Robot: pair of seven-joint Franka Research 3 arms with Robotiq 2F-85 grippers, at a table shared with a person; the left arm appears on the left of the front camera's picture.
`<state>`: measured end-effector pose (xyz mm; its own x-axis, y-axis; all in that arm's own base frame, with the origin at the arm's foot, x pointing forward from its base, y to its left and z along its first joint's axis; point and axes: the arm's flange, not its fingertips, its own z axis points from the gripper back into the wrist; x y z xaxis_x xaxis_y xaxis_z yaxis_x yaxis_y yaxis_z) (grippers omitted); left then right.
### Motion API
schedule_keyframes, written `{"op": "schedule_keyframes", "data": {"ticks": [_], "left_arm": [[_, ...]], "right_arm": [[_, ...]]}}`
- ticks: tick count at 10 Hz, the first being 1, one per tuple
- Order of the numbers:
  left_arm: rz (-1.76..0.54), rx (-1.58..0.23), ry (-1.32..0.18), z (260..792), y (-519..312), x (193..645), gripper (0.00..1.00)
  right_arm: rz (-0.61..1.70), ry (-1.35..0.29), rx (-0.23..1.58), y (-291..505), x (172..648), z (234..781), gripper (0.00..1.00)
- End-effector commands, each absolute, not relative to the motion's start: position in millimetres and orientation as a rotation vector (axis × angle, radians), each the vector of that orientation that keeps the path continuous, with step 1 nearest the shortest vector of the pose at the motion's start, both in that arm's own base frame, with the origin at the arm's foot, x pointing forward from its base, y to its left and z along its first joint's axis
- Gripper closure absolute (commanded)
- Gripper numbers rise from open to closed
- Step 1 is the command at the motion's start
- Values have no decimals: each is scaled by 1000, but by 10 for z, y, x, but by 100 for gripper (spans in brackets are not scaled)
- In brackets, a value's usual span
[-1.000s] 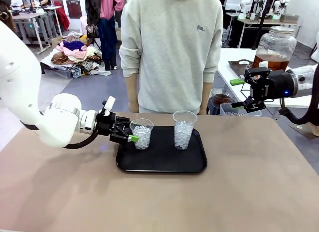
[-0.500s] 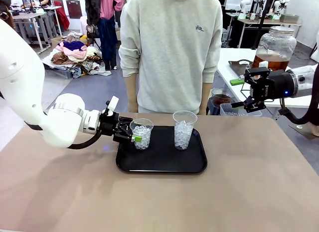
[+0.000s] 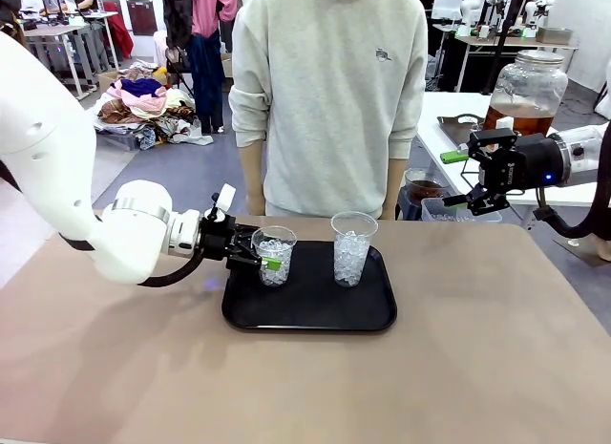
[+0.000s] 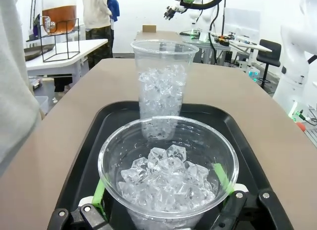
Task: Pour the drink into the iced cup.
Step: Pick up the iced cup indicated by the human and present it to them.
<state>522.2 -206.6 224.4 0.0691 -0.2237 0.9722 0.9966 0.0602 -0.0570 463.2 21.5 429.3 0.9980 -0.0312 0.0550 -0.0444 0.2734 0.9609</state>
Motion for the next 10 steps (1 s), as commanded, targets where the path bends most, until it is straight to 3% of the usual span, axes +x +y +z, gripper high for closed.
{"op": "schedule_keyframes", "data": {"ticks": [1,2,3,10], "left_arm": [[-1194,-1031,-1015,2234,-2131,5271,0],[-1205,-1046,-1006,2228,-2129,5262,4],[-1215,-1043,-1018,2228,-2129,5259,24],[-1165,-1092,-1114,2591,-2157,5213,24]], "right_arm": [[10,-68,1297,218,4628,4300,0],[10,-68,1297,218,4628,4300,0],[10,-68,1297,218,4628,4300,0],[10,-68,1297,218,4628,4300,0]]}}
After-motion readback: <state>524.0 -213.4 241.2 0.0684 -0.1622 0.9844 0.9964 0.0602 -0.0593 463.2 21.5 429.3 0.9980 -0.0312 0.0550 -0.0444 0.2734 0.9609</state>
